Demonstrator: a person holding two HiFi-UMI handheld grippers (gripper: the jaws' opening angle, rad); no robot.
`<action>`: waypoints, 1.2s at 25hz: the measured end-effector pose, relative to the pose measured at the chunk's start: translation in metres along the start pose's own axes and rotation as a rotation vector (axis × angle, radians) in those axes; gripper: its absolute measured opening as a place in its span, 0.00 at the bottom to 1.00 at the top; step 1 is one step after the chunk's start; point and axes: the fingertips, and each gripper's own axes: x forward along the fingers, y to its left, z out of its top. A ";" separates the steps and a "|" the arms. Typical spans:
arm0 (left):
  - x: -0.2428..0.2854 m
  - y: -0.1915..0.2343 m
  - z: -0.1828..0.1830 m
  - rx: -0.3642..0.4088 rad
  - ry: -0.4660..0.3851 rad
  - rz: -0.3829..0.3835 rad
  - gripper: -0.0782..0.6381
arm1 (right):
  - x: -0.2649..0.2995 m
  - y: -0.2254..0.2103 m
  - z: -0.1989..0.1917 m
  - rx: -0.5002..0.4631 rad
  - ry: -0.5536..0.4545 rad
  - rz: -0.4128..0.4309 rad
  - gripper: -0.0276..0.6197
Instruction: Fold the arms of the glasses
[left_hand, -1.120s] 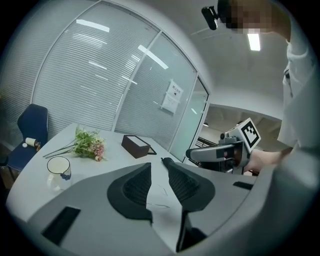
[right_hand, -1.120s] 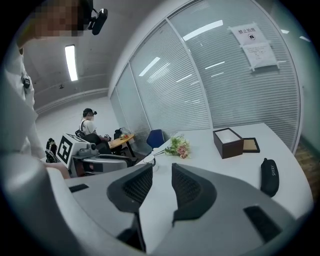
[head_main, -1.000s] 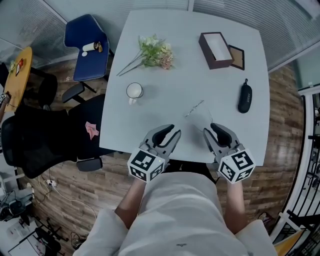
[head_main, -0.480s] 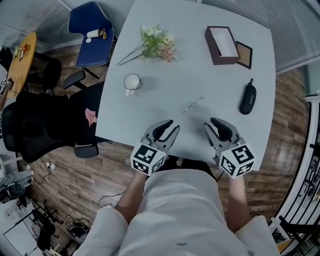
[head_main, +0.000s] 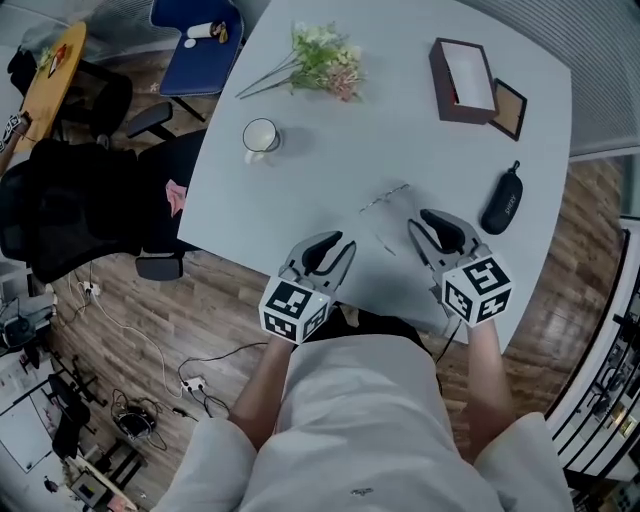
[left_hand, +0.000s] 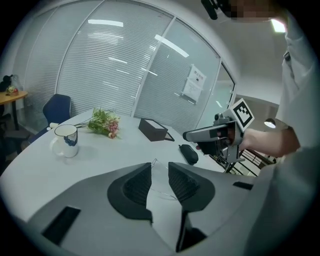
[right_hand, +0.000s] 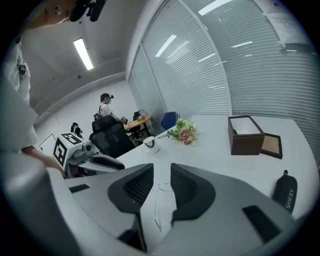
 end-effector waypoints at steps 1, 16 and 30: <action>0.001 0.000 -0.003 -0.008 -0.002 0.008 0.27 | 0.004 -0.003 -0.002 -0.007 0.008 0.010 0.21; 0.017 0.007 -0.016 -0.052 0.001 0.014 0.27 | 0.063 -0.044 -0.029 -0.295 0.155 0.053 0.20; 0.019 0.007 -0.020 -0.053 0.029 0.006 0.27 | 0.099 -0.062 -0.062 -0.751 0.386 0.048 0.17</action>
